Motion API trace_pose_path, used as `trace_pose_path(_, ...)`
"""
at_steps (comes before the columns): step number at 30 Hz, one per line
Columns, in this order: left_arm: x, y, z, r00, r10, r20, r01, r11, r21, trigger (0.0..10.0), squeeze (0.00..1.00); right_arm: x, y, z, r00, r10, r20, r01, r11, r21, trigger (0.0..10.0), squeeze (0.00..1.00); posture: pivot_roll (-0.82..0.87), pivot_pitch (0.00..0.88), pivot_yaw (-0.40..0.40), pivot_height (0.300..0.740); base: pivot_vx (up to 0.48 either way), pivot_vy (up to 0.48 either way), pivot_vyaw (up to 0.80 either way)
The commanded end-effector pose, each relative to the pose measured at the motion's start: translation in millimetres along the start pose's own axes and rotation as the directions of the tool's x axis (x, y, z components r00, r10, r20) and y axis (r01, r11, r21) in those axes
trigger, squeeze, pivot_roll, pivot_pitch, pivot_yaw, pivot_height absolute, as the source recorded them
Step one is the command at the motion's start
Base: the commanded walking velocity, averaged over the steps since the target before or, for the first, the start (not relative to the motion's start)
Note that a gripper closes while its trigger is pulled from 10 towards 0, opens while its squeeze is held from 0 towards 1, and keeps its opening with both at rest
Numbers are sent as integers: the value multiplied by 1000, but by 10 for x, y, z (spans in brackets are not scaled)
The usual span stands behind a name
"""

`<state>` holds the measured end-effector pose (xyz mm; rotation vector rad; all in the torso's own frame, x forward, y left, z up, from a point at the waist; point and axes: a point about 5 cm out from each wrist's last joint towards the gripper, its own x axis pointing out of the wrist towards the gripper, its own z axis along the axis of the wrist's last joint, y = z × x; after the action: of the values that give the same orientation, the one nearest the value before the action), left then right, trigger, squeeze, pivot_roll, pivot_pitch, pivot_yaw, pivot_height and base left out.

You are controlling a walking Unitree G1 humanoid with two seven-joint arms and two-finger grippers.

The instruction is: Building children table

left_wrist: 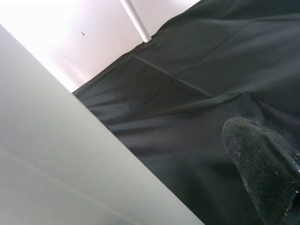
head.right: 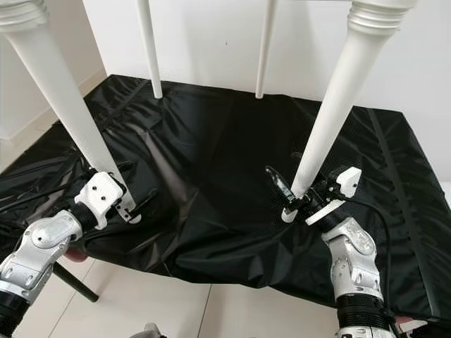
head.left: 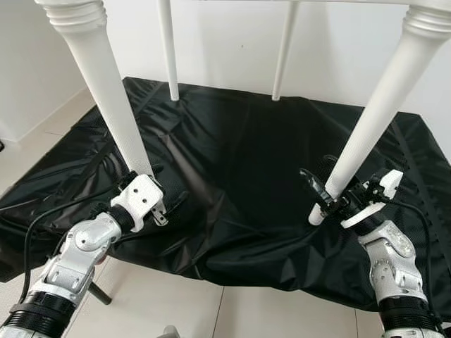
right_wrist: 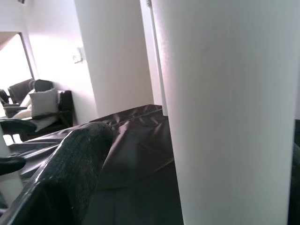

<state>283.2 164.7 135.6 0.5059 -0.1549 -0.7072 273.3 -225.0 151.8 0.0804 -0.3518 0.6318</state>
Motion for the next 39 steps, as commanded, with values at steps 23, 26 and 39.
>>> trace_pose_path(23, 254, 47, 30, 989, -143, 47, 141, 990, 31, 10000, 0, 187, 79, 409, 940, -146, 307, 156, 988, -8, 10000, 0, -112, 0, 110, 740, 0, 0, 0)
trace_pose_path(26, 269, 55, 49, 988, -144, 55, 142, 989, 37, 10000, 0, 285, 102, 410, 923, -163, 350, 158, 987, 41, 10000, 0, -101, 0, 104, 740, 0, 0, 0)
trace_pose_path(39, 268, -14, -38, 989, -147, 35, 147, 989, 6, 10000, 0, 92, 123, 546, 879, -193, 437, 125, 976, 179, 10000, 0, -113, 0, 134, 740, 0, 0, 0)
